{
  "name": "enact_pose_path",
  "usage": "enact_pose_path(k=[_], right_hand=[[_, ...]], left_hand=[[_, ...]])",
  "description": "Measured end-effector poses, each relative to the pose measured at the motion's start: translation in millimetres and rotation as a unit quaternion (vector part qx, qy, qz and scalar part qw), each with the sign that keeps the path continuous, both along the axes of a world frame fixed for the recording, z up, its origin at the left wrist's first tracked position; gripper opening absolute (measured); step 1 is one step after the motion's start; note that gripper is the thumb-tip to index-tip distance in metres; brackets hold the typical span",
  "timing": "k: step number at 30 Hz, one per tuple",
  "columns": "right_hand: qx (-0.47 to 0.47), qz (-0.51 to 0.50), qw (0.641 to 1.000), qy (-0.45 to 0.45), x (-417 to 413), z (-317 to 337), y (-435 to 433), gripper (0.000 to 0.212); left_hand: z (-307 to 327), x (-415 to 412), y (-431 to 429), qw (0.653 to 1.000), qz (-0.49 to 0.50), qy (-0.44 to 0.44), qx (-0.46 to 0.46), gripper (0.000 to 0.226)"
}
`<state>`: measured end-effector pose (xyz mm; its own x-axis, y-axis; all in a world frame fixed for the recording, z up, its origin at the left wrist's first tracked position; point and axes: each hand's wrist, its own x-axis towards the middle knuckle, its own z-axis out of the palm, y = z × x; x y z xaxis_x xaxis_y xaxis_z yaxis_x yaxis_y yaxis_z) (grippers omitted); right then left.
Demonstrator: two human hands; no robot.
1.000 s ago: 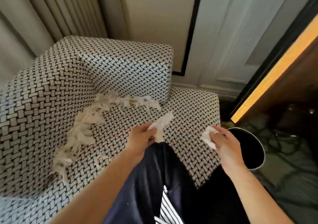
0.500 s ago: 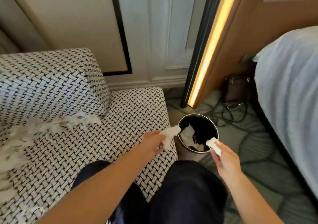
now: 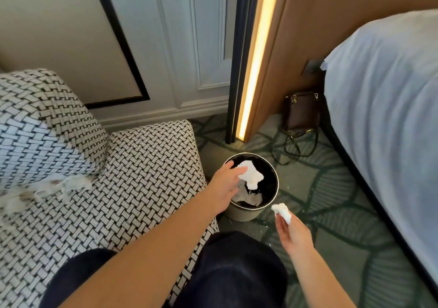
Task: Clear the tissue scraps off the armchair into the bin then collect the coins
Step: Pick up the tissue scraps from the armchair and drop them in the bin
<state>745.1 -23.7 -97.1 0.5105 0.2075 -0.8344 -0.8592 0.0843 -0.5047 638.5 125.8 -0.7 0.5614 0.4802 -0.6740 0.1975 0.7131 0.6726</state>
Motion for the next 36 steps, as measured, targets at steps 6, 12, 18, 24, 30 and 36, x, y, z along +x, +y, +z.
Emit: enact_pose_path(k=[6,12,18,24,30,36], right_hand=[[0.070,-0.047,0.996,0.041,5,-3,24,0.004],[0.083,0.041,0.996,0.002,16,40,49,0.038],[0.083,0.187,0.978,-0.045,4,60,38,0.064],[0.091,0.229,0.966,-0.085,-24,67,25,0.053],[0.099,0.321,0.927,-0.164,-56,104,35,0.039],[0.111,0.446,0.855,-0.239,-123,155,63,0.039]], left_hand=[[-16,-28,-5,1.000,-0.013,0.010,-0.008,0.049],[-18,-53,-5,0.999,0.031,0.025,-0.029,0.043],[-6,-78,-3,0.996,0.081,0.026,-0.038,0.039],[17,-113,-9,0.993,0.111,0.002,-0.026,0.035],[45,-165,-11,0.987,0.158,-0.042,0.002,0.031],[73,-249,-14,0.961,0.258,-0.097,0.026,0.031]])
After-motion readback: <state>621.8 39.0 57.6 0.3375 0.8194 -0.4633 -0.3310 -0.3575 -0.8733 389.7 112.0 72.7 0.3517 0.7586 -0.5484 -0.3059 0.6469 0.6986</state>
